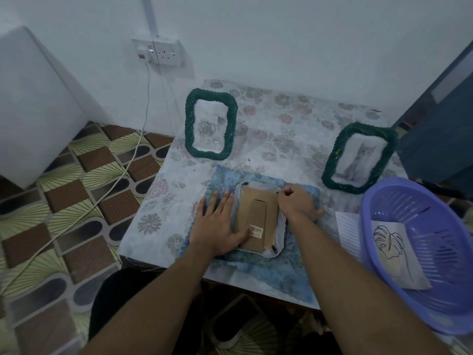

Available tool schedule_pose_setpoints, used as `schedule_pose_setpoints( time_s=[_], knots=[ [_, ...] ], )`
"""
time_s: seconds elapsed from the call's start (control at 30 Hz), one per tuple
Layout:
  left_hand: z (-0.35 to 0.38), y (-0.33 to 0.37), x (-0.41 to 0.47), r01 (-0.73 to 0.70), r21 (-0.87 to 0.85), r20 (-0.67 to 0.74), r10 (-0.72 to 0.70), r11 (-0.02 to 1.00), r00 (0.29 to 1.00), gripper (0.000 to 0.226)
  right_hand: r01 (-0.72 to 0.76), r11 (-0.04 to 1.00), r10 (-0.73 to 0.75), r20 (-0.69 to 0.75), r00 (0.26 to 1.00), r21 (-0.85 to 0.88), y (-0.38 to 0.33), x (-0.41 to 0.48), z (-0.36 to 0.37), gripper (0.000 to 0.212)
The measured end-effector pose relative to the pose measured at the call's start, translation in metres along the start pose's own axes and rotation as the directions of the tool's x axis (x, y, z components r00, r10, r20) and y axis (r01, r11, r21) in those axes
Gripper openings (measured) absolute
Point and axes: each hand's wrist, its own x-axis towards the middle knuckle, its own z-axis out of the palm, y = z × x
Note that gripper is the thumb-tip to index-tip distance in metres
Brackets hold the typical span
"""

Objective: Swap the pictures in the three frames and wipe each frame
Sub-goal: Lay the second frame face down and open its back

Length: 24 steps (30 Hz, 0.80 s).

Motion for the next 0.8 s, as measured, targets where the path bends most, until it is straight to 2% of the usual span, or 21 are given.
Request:
schedule_pose_setpoints(
  time_s=[0.4,0.5,0.67,0.8],
  knots=[
    [-0.002,0.001,0.0,0.007,-0.012,-0.005,-0.007,1.0,1.0,0.105,-0.056,0.993,0.051,0.05,0.997,0.105,-0.002,0.003,0.002,0.01],
    [-0.001,0.001,0.0,0.008,-0.014,-0.01,-0.008,1.0,1.0,0.104,-0.022,0.998,0.019,0.045,0.999,0.063,0.003,0.002,0.002,0.01],
    [0.0,0.0,-0.001,0.008,-0.026,-0.016,-0.008,1.0,1.0,0.103,0.026,1.0,-0.026,0.033,0.999,-0.012,0.006,-0.002,-0.002,0.024],
    [0.001,0.0,-0.001,0.01,-0.03,-0.025,-0.011,0.999,1.0,0.104,0.14,0.989,-0.144,0.102,0.984,0.051,0.015,-0.001,0.004,0.029]
  ],
)
